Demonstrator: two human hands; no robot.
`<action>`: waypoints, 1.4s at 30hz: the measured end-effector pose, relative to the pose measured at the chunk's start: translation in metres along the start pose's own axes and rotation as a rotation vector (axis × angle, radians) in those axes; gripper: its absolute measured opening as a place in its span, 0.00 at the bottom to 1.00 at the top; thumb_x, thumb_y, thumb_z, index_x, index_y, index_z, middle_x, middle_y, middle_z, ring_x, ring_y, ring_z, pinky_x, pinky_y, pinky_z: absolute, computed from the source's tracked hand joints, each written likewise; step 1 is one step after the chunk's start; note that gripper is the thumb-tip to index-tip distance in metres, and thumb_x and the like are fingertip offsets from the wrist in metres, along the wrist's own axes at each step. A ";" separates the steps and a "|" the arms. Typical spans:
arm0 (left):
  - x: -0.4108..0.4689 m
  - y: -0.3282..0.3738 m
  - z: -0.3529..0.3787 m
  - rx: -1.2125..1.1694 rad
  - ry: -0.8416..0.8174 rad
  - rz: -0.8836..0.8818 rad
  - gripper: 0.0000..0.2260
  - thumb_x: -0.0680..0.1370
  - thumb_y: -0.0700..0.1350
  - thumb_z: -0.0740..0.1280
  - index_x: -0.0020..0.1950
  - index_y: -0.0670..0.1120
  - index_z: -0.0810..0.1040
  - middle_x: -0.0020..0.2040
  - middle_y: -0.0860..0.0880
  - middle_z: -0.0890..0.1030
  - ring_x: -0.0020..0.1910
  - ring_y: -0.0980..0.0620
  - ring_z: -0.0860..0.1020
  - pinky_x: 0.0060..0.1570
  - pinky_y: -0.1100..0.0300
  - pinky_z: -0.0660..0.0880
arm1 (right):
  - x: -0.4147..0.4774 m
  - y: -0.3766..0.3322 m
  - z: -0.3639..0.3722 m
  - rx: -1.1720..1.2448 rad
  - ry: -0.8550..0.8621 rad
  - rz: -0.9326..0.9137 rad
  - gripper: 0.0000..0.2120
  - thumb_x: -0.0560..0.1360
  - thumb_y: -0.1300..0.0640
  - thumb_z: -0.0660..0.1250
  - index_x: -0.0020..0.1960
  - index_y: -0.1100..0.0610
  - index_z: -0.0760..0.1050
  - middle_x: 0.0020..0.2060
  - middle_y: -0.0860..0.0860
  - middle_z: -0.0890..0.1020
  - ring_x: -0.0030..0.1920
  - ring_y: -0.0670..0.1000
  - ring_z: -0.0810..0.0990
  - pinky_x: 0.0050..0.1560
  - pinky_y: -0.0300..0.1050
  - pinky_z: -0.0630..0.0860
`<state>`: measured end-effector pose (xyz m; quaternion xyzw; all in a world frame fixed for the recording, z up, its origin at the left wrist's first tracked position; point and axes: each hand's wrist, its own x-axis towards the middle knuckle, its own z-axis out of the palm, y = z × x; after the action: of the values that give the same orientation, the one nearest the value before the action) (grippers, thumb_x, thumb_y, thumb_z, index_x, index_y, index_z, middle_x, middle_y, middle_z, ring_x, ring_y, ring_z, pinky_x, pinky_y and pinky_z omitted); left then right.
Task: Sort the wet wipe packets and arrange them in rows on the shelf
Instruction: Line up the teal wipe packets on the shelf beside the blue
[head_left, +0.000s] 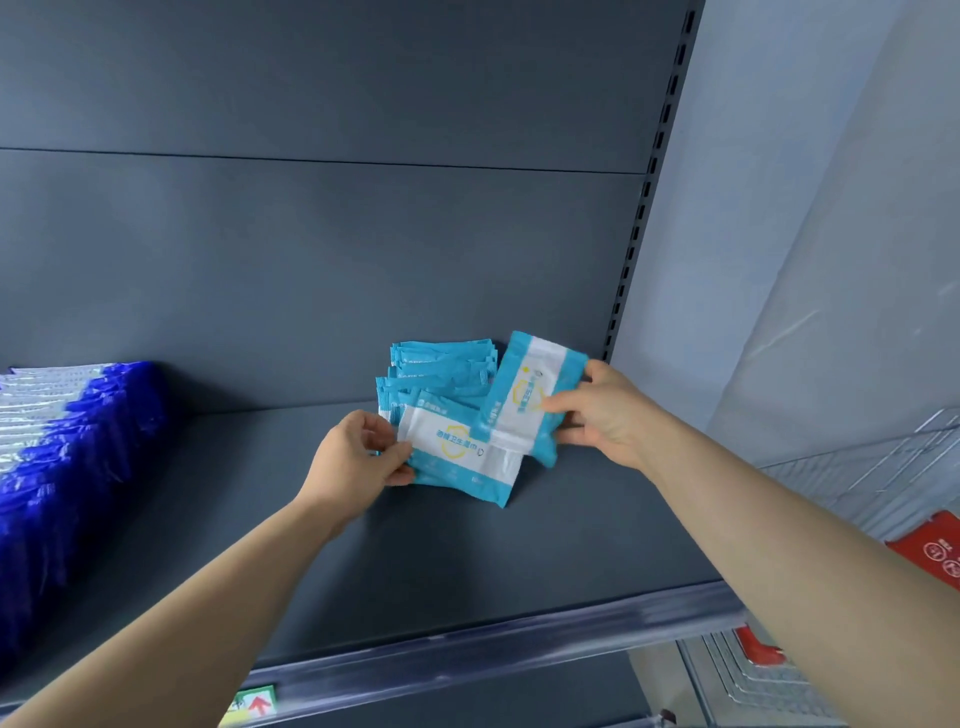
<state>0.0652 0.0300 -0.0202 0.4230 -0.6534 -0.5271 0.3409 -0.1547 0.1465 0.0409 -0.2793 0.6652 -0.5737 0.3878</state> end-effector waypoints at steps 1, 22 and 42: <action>-0.002 0.000 0.001 -0.044 -0.021 -0.020 0.07 0.76 0.34 0.67 0.50 0.41 0.72 0.45 0.42 0.79 0.33 0.47 0.83 0.35 0.62 0.81 | -0.003 0.005 0.002 0.022 -0.012 0.007 0.31 0.72 0.75 0.65 0.69 0.53 0.62 0.55 0.56 0.80 0.48 0.56 0.84 0.37 0.52 0.82; -0.009 0.004 -0.008 0.447 -0.165 0.111 0.35 0.70 0.50 0.75 0.71 0.50 0.60 0.53 0.57 0.74 0.51 0.54 0.75 0.51 0.58 0.73 | -0.012 0.050 0.032 -0.693 -0.093 -0.183 0.19 0.68 0.47 0.75 0.56 0.49 0.76 0.48 0.41 0.81 0.47 0.41 0.79 0.39 0.35 0.73; -0.028 0.030 0.025 1.063 0.048 0.492 0.32 0.73 0.56 0.69 0.73 0.47 0.63 0.68 0.47 0.68 0.63 0.42 0.68 0.62 0.48 0.67 | -0.042 0.031 -0.005 -1.177 0.037 -0.341 0.33 0.72 0.37 0.67 0.71 0.52 0.65 0.68 0.46 0.71 0.63 0.48 0.73 0.60 0.46 0.72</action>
<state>0.0487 0.0681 0.0040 0.3835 -0.8993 -0.0225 0.2089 -0.1340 0.1896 0.0187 -0.5392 0.8229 -0.1688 0.0596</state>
